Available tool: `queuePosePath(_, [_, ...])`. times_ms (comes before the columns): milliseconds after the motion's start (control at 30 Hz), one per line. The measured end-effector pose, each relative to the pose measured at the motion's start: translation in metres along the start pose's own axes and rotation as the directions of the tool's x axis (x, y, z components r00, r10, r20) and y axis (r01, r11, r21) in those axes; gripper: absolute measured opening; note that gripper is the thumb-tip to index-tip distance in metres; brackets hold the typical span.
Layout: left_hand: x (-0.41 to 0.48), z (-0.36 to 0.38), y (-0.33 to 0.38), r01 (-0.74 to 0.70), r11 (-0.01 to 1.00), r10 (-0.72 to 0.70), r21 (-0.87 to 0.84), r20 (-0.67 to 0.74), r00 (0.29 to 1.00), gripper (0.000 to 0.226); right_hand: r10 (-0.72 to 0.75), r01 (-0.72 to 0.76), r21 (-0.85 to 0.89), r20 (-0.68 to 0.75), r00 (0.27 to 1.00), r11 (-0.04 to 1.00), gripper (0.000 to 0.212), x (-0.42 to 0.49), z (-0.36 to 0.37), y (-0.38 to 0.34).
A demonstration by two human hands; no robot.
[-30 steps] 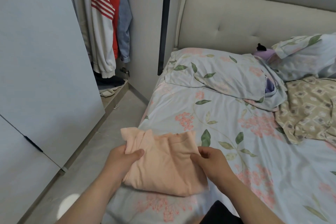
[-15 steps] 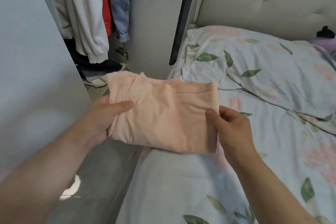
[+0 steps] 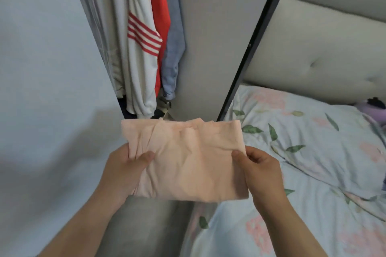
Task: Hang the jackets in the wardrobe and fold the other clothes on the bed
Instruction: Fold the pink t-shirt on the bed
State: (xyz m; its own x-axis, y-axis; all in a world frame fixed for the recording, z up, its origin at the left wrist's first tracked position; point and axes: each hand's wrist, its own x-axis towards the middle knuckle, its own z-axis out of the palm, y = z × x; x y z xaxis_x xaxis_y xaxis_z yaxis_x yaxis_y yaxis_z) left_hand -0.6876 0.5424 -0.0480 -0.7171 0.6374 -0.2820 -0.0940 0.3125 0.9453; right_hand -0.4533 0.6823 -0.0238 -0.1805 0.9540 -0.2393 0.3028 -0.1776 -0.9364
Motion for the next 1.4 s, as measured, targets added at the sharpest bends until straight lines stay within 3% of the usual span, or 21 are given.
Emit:
queuePosePath(100, [-0.009, -0.026, 0.064, -0.049, 0.999, 0.05, 0.007, -0.01, 0.999, 0.031, -0.009, 0.009, -0.019, -0.009, 1.0, 1.0, 0.015, -0.022, 0.003, -0.062])
queuePosePath(233, [-0.018, -0.06, 0.139, -0.087, 0.996, 0.087, 0.009, -0.014, 0.996, 0.009, -0.016, 0.014, -0.033, -0.042, 0.999, 0.999, 0.016, -0.059, 0.002, -0.15])
queuePosePath(533, [-0.042, -0.116, 0.318, -0.257, 0.966, 0.257, -0.013, 0.024, 0.966, 0.009, -0.12, 0.134, 0.05, -0.218, 0.969, 0.99, 0.014, -0.134, -0.011, -0.314])
queuePosePath(733, [-0.05, -0.142, 0.407, -0.344, 0.939, 0.344, 0.003, 0.028, 0.939, 0.013, -0.199, 0.226, 0.079, -0.26, 0.945, 0.971, 0.014, -0.15, -0.018, -0.394])
queuePosePath(967, [-0.053, -0.17, 0.445, -0.363, 0.928, 0.366, -0.084, 0.024, 0.93, 0.01, -0.283, 0.312, 0.067, -0.277, 0.918, 0.948, 0.02, -0.161, -0.013, -0.445])
queuePosePath(1267, [-0.053, -0.176, 0.446, -0.248, 0.928, 0.289, -0.279, 0.113, 0.951, 0.008, -0.296, 0.319, 0.057, -0.243, 0.924, 0.946, 0.013, -0.153, -0.012, -0.479])
queuePosePath(1400, [-0.048, -0.169, 0.44, -0.229, 0.92, 0.272, -0.319, 0.098, 0.957, 0.008, -0.318, 0.332, 0.04, -0.196, 0.928, 0.942, 0.021, -0.141, -0.015, -0.481])
